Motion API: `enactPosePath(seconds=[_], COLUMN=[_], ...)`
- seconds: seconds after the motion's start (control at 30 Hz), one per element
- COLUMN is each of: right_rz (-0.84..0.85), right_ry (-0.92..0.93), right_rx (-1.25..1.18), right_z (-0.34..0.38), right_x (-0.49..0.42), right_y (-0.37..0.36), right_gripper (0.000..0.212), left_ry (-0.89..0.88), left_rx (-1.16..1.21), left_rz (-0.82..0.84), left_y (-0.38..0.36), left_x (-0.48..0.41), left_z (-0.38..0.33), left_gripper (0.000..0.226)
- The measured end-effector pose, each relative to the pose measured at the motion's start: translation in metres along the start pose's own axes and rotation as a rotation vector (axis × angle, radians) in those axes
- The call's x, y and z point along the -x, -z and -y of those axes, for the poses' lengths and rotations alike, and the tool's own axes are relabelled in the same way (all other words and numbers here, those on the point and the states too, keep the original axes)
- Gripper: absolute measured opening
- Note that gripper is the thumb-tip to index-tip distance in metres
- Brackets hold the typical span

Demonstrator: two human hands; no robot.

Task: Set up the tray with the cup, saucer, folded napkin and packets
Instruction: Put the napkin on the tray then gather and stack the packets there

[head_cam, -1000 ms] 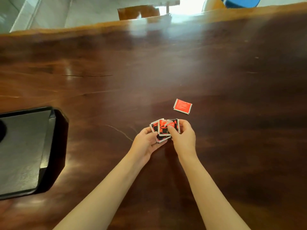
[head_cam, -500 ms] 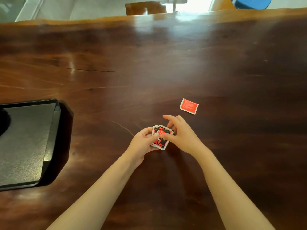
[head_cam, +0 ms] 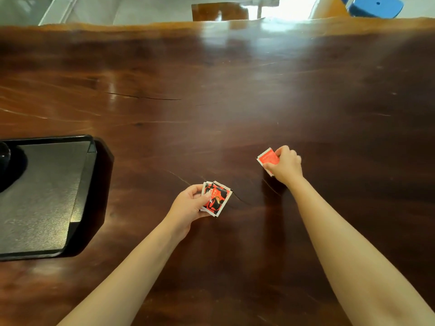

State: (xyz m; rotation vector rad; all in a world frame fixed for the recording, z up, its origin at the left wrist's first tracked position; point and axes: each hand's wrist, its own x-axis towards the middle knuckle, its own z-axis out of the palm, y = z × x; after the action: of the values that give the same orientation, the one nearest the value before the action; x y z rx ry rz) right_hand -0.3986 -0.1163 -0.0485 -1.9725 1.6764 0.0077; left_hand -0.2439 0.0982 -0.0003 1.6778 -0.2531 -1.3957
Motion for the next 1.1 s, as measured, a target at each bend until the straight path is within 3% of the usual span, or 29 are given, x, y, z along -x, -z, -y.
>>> enactPosePath(seconds=[0.07, 0.17, 0.3, 0.37, 0.5, 0.63, 0.7, 0.77, 0.87, 1.1], right_rz=[0.078, 0.258, 0.453, 0.52, 0.495, 0.101, -0.028, -0.048, 0.06, 0.209], right_ry=[-0.035, -0.057, -0.107, -0.139, 0.127, 0.622, 0.785, 0.831, 0.828, 0.672], right_rx=[-0.173, -0.642, -1.147, -1.28, -1.138, -0.658, -0.378, -0.23, -0.206, -0.436], right_z=[0.005, 0.024, 0.062, 0.083, 0.129, 0.178, 0.201, 0.222, 0.257, 0.339], right_x=[0.016, 0.057, 0.115, 0.141, 0.19, 0.233, 0.247, 0.258, 0.276, 0.304], right_y=[-0.003, 0.002, 0.012, 0.016, 0.012, -0.017, -0.045, -0.074, -0.1, -0.152], right_gripper=[0.033, 0.018, 0.02, 0.02, 0.021, 0.03, 0.035, 0.041, 0.045, 0.037], left_ry=[-0.009, -0.016, -0.007, -0.022, -0.055, -0.098, -0.138, -0.17, -0.18, -0.183], left_rx=[-0.008, -0.02, 0.01, 0.043, 0.101, 0.158, 0.201, 0.27, 0.344, 0.395], left_rz=[-0.022, -0.057, -0.101, -0.121, -0.169, -0.189, -0.169, -0.144, -0.105, -0.051], left_y=[0.003, 0.012, 0.036, 0.05, 0.088, 0.136, 0.163, 0.194, 0.243, 0.341], left_x=[0.001, 0.005, 0.021, 0.036, 0.067, 0.093, 0.103, 0.111, 0.119, 0.125], left_z=[0.001, 0.004, 0.005, 0.002, -0.003, -0.009, -0.012, -0.014, -0.013, -0.001], left_gripper=[0.024, 0.025, 0.026, 0.025, 0.021, 0.017, 0.015, 0.016, 0.018, 0.019])
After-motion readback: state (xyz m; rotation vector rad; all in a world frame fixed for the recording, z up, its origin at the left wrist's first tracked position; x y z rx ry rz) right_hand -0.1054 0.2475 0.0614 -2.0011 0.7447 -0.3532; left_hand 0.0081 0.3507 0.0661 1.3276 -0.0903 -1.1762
